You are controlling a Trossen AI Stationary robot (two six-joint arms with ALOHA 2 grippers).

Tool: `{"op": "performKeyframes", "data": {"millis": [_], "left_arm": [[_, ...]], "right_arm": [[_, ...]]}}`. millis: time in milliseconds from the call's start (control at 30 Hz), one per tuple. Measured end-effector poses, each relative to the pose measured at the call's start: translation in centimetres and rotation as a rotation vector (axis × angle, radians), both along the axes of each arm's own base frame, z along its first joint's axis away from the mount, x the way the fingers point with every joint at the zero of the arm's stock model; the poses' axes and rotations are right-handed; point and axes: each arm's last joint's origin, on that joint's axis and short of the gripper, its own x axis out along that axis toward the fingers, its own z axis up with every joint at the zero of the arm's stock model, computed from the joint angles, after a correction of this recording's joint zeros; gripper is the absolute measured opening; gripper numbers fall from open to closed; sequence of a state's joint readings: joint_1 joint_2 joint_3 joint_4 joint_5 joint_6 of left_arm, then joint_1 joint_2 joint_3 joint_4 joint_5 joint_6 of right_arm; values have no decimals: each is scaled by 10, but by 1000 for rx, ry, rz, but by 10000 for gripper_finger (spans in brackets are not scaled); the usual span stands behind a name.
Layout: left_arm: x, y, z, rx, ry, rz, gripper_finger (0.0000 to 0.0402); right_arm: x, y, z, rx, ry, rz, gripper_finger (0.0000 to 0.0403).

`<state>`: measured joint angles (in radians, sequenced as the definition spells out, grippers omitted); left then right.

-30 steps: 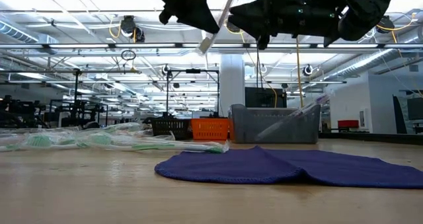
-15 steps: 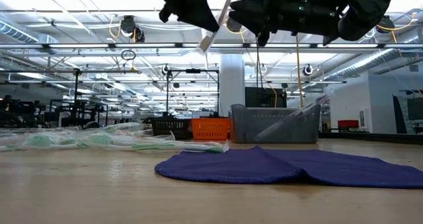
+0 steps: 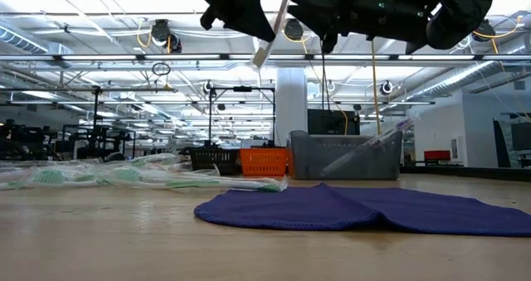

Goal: Pick & Place Toothbrushes
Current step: Put the orange toothbrush into the orange basket

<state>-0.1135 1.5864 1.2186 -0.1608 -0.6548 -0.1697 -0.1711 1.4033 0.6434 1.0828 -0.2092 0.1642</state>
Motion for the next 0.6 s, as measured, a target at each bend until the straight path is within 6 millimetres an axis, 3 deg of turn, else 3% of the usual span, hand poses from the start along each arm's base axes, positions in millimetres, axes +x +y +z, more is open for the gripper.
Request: {"op": "performKeyframes", "data": {"millis": [433,533,600], "left_arm": [[10,-2,-9,-18,-14,-36,0],[12,-1,-12,-19,-11,-36,0],[13,-1,-13,-20,-8,-36,1]], "right_arm": [[0,-4,1,-30,-9,-93,121],[0,-4,0,-29,-7,-93,100],[0,-4,0,-34,-6,-94,64]]}}
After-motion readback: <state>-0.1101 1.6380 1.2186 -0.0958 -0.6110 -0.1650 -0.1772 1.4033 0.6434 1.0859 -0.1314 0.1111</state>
